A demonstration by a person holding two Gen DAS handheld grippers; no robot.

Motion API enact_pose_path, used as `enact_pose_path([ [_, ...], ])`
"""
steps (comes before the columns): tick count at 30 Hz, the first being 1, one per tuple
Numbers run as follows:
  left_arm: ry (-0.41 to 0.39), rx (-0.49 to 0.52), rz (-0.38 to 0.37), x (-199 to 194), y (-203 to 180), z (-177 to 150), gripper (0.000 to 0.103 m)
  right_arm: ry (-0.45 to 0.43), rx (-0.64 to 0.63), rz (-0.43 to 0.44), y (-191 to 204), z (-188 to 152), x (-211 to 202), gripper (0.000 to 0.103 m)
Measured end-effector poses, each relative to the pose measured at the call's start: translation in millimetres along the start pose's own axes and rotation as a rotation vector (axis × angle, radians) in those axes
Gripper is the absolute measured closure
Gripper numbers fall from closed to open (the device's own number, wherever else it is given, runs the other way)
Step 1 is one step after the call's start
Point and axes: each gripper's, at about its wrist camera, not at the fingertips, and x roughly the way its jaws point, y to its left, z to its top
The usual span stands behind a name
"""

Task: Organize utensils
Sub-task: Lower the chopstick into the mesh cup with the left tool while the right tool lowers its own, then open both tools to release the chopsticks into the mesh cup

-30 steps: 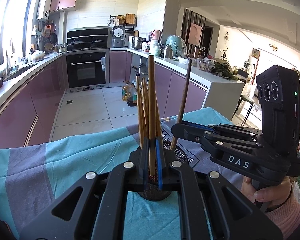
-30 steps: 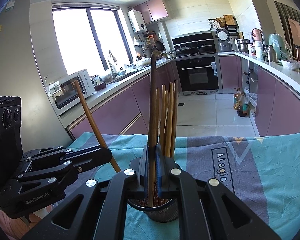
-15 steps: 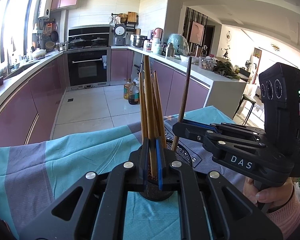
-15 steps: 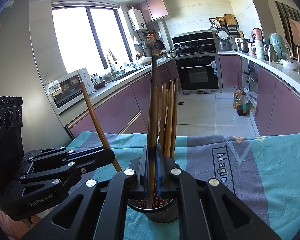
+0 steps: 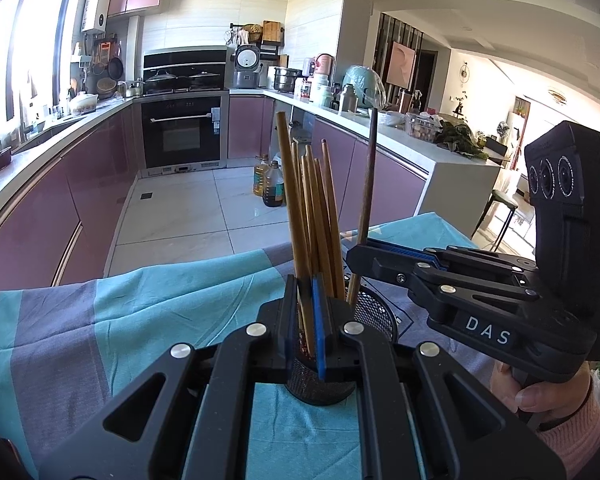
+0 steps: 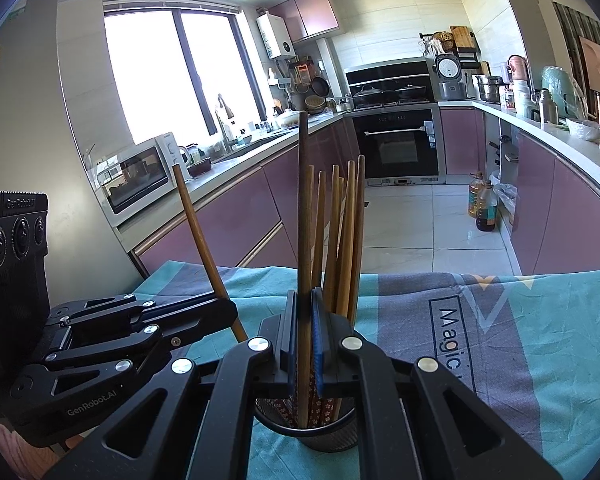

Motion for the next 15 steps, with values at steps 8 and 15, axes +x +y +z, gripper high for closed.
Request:
enact_pose_path([
  [8, 0.003, 0.0, 0.008, 4.5, 0.3, -0.5, 0.095, 0.005, 0.004, -0.002, 0.2, 3.2, 4.7, 0.097],
  [15, 0.007, 0.002, 0.019, 9.2, 0.5, -1.0, 0.095, 0.008, 0.006, -0.002, -0.5, 3.4, 7.4, 0.097],
])
